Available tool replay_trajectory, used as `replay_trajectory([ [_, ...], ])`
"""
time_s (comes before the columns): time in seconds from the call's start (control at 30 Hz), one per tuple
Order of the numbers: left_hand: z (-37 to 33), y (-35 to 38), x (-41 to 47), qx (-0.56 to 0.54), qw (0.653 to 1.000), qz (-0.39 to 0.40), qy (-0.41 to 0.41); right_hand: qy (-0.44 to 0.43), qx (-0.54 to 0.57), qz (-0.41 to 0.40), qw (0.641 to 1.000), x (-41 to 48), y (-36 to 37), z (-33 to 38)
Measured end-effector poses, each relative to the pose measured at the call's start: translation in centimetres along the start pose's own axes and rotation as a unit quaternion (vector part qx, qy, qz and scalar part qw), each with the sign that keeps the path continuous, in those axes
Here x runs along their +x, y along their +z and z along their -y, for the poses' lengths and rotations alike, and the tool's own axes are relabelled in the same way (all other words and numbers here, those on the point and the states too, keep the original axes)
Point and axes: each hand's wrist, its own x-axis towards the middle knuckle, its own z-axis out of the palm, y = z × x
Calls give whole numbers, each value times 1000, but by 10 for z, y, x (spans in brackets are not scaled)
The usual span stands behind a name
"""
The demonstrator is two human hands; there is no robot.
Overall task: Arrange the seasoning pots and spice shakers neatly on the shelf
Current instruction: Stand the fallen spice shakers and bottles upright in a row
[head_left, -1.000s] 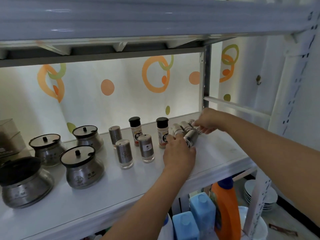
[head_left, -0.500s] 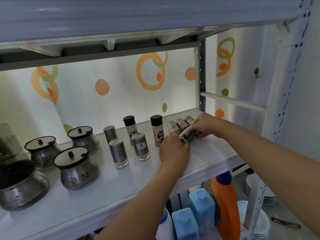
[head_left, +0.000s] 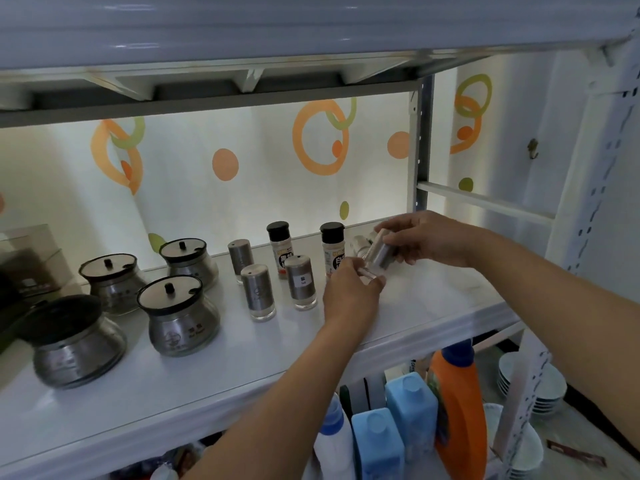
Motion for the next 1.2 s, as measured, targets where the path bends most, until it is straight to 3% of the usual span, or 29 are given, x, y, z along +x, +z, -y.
replay_trajectory([
  [0.13, 2, -4, -2, 27, 999, -25, 23, -57, -183, 26, 981, 2, 11, 24],
  [0.3, 8, -6, -2, 40, 999, -33, 14, -63, -268, 52, 960, 4, 29, 32],
  [0.47, 9, -6, -2, 41, 999, -30, -1, -70, -261, 46, 962, 5, 36, 21],
  [0.67, 13, -6, 2, 37, 999, -21, -13, -71, -142, 12, 987, 2, 21, 10],
  [0.87, 15, -6, 2, 25, 1000, -14, -6, -56, -307, 96, 945, 11, 20, 38],
  [1.2, 15, -6, 3, 55, 998, -5, -2, -33, -434, 29, 900, 20, 35, 50],
])
